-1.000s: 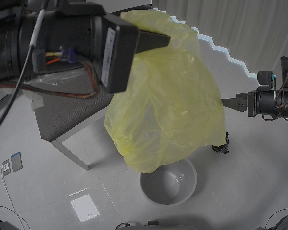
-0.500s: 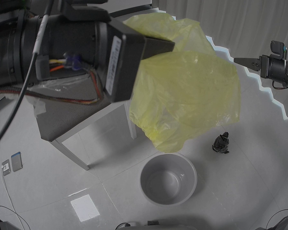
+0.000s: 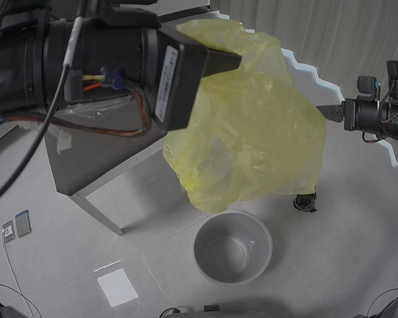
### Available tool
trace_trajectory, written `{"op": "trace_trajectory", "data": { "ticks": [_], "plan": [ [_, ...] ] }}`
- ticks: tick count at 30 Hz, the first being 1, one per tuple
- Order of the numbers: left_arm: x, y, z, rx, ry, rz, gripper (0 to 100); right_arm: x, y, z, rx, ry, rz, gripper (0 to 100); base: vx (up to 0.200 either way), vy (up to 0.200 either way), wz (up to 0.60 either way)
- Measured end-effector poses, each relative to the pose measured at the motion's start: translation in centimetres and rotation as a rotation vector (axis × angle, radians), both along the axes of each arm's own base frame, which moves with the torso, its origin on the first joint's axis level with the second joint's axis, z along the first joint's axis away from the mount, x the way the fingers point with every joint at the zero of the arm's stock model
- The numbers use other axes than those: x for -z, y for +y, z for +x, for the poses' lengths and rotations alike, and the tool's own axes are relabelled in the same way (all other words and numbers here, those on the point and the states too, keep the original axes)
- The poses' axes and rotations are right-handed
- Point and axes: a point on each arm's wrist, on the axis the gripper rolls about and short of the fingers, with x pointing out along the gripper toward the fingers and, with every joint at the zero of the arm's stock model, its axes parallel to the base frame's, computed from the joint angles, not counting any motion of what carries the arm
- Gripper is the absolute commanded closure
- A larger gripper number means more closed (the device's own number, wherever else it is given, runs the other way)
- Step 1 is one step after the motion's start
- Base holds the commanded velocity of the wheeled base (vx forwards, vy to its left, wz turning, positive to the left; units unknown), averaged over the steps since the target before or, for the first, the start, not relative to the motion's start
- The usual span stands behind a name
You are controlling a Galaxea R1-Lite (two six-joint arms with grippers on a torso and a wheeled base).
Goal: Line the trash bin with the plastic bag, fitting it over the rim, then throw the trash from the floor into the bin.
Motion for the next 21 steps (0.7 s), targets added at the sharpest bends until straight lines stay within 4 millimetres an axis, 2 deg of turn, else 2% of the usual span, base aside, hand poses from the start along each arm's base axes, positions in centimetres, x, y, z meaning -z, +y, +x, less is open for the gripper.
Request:
{"op": "trace_trajectory", "data": {
  "ticks": [6, 13, 21],
  "plan": [
    [-0.7, -0.2, 0.3, -0.006, -0.025, -0.032, 100, 1.5, 0.7, -1.4, -0.033, 0.052, -0.011, 0, 0.0, 0.0, 0.0],
    [-1.2, -0.4, 0.4, -0.001, -0.037, -0.046, 100, 3.7, 1.5, -1.1, -0.068, 0.128, -0.018, 0, 0.0, 0.0, 0.0],
    [-1.3, -0.4, 0.4, -0.001, -0.04, -0.051, 100, 5.9, 1.6, -1.5, -0.096, 0.205, -0.022, 0, 0.0, 0.0, 0.0]
  ]
}}
